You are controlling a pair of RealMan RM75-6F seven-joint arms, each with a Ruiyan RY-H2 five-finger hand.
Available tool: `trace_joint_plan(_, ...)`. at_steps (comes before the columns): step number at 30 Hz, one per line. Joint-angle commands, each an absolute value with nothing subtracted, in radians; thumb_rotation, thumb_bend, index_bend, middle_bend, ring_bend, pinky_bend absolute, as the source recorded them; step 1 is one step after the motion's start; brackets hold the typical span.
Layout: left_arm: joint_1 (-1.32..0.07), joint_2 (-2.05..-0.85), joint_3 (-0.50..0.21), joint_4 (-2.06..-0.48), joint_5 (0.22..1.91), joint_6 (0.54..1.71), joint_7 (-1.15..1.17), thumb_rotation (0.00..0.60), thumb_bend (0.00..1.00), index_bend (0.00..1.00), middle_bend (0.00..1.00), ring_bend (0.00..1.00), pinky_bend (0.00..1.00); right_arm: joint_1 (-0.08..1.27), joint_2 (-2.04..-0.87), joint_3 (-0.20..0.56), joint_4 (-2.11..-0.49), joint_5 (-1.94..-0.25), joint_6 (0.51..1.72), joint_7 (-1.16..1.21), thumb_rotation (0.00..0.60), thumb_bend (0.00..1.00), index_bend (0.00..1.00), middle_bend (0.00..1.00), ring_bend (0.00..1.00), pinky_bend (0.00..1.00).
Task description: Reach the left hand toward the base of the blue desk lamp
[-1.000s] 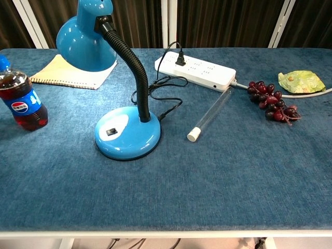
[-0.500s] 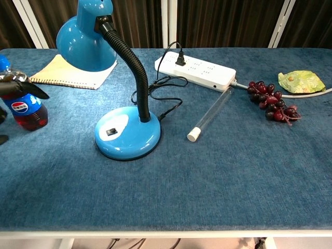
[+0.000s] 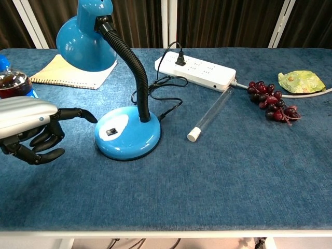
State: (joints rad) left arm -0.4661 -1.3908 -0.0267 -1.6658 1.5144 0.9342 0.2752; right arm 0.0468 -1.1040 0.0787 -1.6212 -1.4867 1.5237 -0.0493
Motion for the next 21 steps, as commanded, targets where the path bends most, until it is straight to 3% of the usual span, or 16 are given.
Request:
trace_joint_plan(1, -0.475, -1.399, -0.022, -1.657, 1.509, 0.929, 0.276, 0.6, 0.45, 0.14, 0.79, 0.72, 0.78, 0.049, -1.103, 0.082, -1.62, -1.481, 1.52, -0.049, 0.6, 0.18, 0.0, 0.0, 0.0, 0.0)
trace_joint_plan(21, -0.523, -1.446, 0.009, -1.605, 1.513, 0.932, 0.252, 0.6, 0.46, 0.12, 0.79, 0.72, 0.78, 0.053, -1.105, 0.088, -1.612, -1.461, 1.502, -0.038, 0.6, 0.18, 0.0, 0.0, 0.0, 0.0)
